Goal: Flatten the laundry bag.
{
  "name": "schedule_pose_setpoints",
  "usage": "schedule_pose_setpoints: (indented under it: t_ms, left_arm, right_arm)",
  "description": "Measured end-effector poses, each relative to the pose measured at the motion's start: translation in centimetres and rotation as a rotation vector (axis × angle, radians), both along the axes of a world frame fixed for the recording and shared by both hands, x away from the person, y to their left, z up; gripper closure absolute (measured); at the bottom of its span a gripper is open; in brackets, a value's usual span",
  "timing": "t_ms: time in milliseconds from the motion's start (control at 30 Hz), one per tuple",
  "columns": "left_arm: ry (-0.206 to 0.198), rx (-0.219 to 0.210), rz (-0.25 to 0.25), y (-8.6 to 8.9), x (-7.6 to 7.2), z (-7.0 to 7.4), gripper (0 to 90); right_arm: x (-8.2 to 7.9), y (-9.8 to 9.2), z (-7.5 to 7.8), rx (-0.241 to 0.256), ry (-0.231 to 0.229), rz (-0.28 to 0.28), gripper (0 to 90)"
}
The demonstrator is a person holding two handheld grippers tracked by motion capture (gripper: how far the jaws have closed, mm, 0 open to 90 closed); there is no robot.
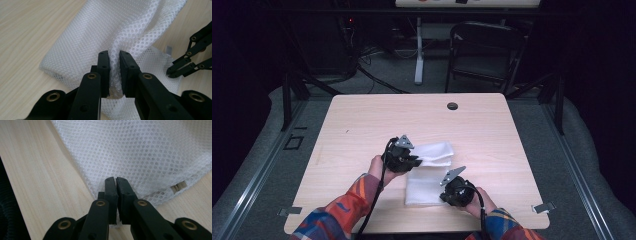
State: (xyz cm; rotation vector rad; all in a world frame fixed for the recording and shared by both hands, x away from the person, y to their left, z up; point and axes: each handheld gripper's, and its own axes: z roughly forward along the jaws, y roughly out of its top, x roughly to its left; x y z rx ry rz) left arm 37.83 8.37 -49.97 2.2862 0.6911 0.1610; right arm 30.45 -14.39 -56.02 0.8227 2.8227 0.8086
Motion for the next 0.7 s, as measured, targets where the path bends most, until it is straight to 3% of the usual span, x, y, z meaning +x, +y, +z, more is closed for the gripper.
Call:
schedule_pose_setpoints:
  t_ms: [267, 700]
  left_arm:
    - [-0.015, -0.004, 0.012, -0.2, 1.0, 0.2, 79.7]
    - [-0.013, -0.049, 0.033, -0.8, 2.9, 0.4, 80.9]
  right_arm:
    - [-0.1, 0.1, 0.0, 0.004, -0.005, 0.005, 87.3]
    - [-0.1, 0.1, 0.1, -0.013, -0.01, 0.006, 87.3]
